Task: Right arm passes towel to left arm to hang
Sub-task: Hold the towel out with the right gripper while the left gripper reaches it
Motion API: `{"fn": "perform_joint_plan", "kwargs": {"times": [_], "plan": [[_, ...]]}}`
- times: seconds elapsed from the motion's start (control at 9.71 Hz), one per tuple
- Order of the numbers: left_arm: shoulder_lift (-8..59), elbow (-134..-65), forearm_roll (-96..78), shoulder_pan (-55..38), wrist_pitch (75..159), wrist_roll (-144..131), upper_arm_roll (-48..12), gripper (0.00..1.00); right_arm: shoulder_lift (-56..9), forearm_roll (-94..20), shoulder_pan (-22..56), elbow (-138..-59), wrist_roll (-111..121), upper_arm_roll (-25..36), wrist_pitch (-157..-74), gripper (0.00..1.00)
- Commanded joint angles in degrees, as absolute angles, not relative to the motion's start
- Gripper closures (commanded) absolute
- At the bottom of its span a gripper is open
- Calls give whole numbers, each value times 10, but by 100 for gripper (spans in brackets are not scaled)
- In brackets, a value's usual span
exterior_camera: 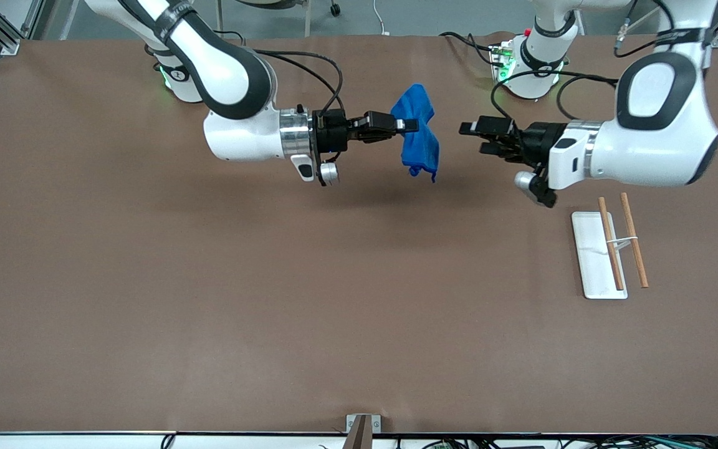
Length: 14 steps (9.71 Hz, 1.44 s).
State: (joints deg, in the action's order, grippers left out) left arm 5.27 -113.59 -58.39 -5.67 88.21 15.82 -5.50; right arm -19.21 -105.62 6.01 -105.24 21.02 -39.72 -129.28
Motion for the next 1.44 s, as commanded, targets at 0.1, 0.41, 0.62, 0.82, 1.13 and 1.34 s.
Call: {"fn": "perform_joint_plan", "kwargs": {"times": [0.1,0.41,0.62,0.82,1.13,1.34], "plan": [[33,-1261,-689,-57,897,289,-23,1,-196,-1081,65,-1035,222,-402,-1294,100],[27,-1299,-813,-62,897,333,-11,4,-196,-1082,66,-1035,226,-402,-1292,100],[18,-1334,-854,-62,897,381,-11,8,-196,-1082,66,-1035,229,-402,-1292,100],[12,-1365,-872,-70,901,421,-11,13,-196,-1082,66,-1036,229,-402,-1292,100],[12,-1378,-921,-82,909,425,-12,23,-196,-1089,69,-1035,229,-402,-1292,100],[13,-1379,-943,-92,926,426,-15,27,-196,-1089,69,-1036,229,-402,-1292,100]]}}
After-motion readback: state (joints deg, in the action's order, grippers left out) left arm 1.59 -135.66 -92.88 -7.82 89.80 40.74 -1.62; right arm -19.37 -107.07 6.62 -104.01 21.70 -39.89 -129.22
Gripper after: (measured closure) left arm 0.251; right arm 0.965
